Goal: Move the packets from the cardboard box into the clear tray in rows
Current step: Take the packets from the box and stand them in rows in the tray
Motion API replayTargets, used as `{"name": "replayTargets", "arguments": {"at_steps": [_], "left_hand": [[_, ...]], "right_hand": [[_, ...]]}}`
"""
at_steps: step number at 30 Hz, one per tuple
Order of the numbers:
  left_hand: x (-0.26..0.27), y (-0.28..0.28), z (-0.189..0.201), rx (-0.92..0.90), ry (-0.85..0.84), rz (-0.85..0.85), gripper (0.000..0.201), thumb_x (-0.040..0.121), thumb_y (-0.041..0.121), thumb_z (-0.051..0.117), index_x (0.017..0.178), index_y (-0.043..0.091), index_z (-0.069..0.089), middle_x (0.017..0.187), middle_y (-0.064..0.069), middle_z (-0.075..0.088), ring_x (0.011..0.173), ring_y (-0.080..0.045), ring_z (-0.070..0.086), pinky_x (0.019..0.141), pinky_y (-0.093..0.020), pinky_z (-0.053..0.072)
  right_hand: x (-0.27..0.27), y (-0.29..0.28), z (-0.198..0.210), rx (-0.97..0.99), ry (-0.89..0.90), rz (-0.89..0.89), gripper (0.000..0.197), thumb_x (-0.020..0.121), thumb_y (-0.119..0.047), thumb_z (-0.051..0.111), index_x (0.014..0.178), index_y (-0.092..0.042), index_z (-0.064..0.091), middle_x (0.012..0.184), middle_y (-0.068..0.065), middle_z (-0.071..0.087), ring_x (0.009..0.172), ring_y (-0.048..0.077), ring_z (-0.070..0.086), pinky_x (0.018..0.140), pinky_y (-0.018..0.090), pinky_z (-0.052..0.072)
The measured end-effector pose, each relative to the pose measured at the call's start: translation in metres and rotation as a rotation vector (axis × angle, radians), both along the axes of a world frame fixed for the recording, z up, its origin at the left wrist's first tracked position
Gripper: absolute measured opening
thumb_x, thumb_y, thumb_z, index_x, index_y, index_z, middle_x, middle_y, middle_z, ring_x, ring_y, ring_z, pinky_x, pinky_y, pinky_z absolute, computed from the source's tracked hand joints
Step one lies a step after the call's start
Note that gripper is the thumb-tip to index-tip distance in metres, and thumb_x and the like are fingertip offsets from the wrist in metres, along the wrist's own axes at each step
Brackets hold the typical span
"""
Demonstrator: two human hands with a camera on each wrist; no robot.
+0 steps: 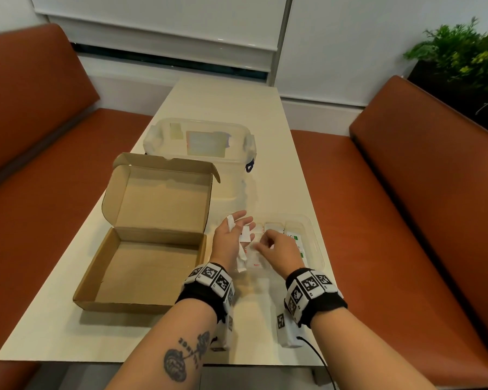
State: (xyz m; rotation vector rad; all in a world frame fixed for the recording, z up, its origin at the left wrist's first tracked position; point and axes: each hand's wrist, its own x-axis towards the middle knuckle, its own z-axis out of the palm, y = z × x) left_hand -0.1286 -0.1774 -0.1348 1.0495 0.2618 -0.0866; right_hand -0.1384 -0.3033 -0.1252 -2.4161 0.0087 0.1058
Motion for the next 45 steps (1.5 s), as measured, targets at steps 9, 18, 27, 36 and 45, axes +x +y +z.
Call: {"name": "replayTargets", "arguments": {"at_steps": [9, 18, 27, 36, 45], "left_hand": [[0.002, 0.003, 0.003, -0.052, 0.02, -0.168, 0.027, 0.096, 0.006, 0.049, 0.117, 0.015, 0.062, 0.114, -0.009, 0.069, 0.098, -0.024, 0.069, 0.075, -0.034, 0.057], [0.006, 0.001, -0.001, -0.087, 0.053, -0.031, 0.026, 0.094, 0.007, 0.053, 0.12, 0.009, 0.058, 0.103, -0.011, 0.069, 0.083, -0.021, 0.067, 0.069, -0.03, 0.056], [0.008, -0.012, 0.002, 0.277, -0.089, -0.164, 0.013, 0.092, 0.016, 0.062, 0.102, 0.012, 0.068, 0.067, 0.007, 0.061, 0.044, -0.002, 0.037, 0.042, -0.014, 0.031], [0.007, -0.013, 0.0, 0.237, -0.043, -0.056, 0.004, 0.089, 0.016, 0.065, 0.086, 0.016, 0.066, 0.058, 0.009, 0.055, 0.05, -0.006, 0.039, 0.042, -0.014, 0.033], [0.008, -0.002, -0.004, -0.034, 0.051, 0.039, 0.029, 0.101, 0.029, 0.044, 0.113, 0.006, 0.056, 0.104, -0.011, 0.067, 0.045, -0.004, 0.038, 0.044, -0.016, 0.036]], "right_hand": [[0.006, 0.011, 0.018, 0.514, 0.101, -0.144, 0.009, 0.081, -0.008, 0.069, 0.088, -0.006, 0.063, 0.073, 0.001, 0.063, 0.061, 0.009, 0.057, 0.053, 0.014, 0.045], [0.009, -0.01, 0.03, 0.69, 0.082, -0.211, 0.005, 0.086, 0.002, 0.06, 0.083, -0.001, 0.062, 0.077, 0.011, 0.061, 0.069, 0.019, 0.059, 0.063, 0.026, 0.054], [0.025, -0.021, 0.047, 0.37, -0.073, -0.109, 0.014, 0.074, -0.002, 0.074, 0.083, -0.008, 0.065, 0.066, 0.005, 0.059, 0.061, 0.016, 0.056, 0.066, 0.03, 0.053], [0.016, -0.02, 0.038, 0.566, 0.053, -0.144, 0.008, 0.08, -0.006, 0.072, 0.082, -0.007, 0.064, 0.07, 0.007, 0.065, 0.063, 0.016, 0.061, 0.064, 0.025, 0.054], [0.027, -0.047, 0.044, -0.384, 0.148, 0.133, 0.015, 0.087, -0.008, 0.061, 0.092, -0.013, 0.074, 0.097, 0.002, 0.071, 0.089, 0.017, 0.065, 0.085, 0.027, 0.052]]}}
